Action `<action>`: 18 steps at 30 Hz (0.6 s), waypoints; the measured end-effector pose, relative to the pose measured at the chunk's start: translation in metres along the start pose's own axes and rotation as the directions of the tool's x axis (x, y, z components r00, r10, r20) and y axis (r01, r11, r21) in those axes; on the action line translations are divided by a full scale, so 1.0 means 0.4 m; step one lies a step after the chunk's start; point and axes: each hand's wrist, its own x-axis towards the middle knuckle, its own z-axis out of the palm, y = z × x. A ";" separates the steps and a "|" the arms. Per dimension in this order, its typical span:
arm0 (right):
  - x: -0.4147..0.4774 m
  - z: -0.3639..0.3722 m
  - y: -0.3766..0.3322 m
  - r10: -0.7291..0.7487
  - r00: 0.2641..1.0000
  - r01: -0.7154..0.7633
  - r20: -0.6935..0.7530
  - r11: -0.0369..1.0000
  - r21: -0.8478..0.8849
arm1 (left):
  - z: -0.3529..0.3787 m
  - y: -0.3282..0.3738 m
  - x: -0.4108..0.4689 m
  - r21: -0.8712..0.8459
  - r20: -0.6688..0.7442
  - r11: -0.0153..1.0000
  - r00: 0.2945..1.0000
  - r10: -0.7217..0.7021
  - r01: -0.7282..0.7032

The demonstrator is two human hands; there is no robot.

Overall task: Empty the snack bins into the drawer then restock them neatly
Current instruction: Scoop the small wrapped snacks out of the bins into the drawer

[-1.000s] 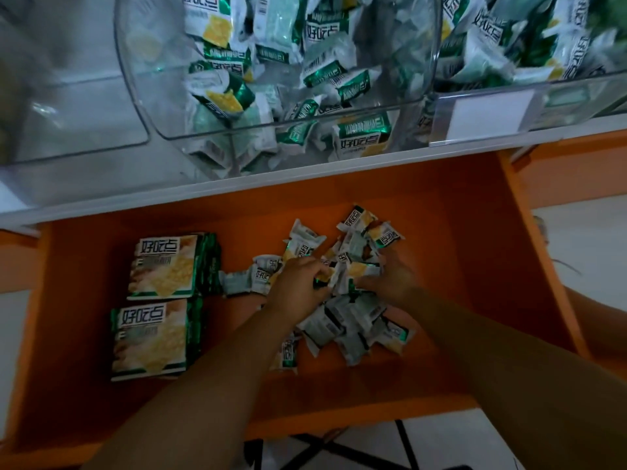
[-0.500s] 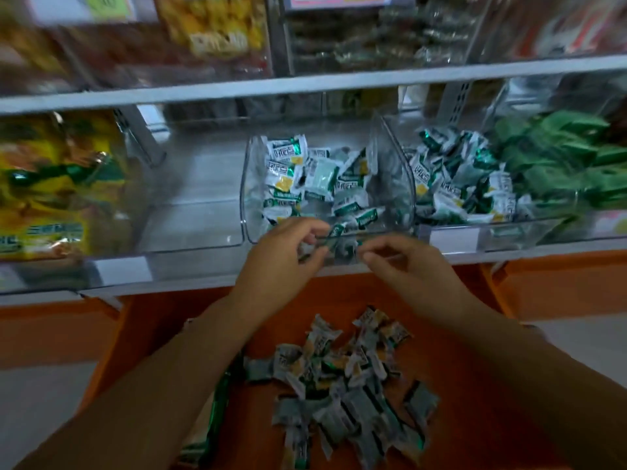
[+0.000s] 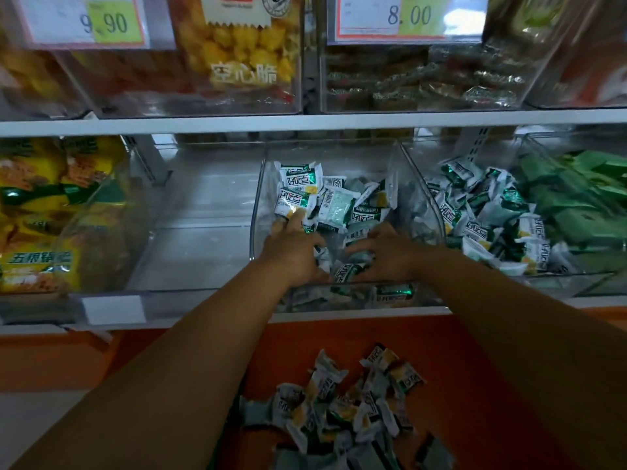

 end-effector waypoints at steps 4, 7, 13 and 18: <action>0.000 0.014 -0.004 0.003 0.996 0.003 -0.092 0.998 0.069 | 0.015 -0.003 0.004 -0.002 -0.044 1.000 0.999 0.014 -0.014; 0.000 0.017 -0.001 -0.025 0.984 0.044 -0.176 0.994 0.102 | 0.018 -0.001 0.002 -0.004 0.010 0.999 0.999 0.034 -0.034; -0.016 0.024 0.003 -0.038 0.933 0.128 -0.357 0.964 0.232 | 0.010 -0.013 0.011 -0.167 0.121 0.985 0.991 0.063 -0.042; -0.035 0.026 -0.003 -0.071 0.856 0.182 -0.512 0.969 0.169 | 0.025 -0.006 -0.009 -0.327 -0.171 0.940 0.985 0.037 -0.092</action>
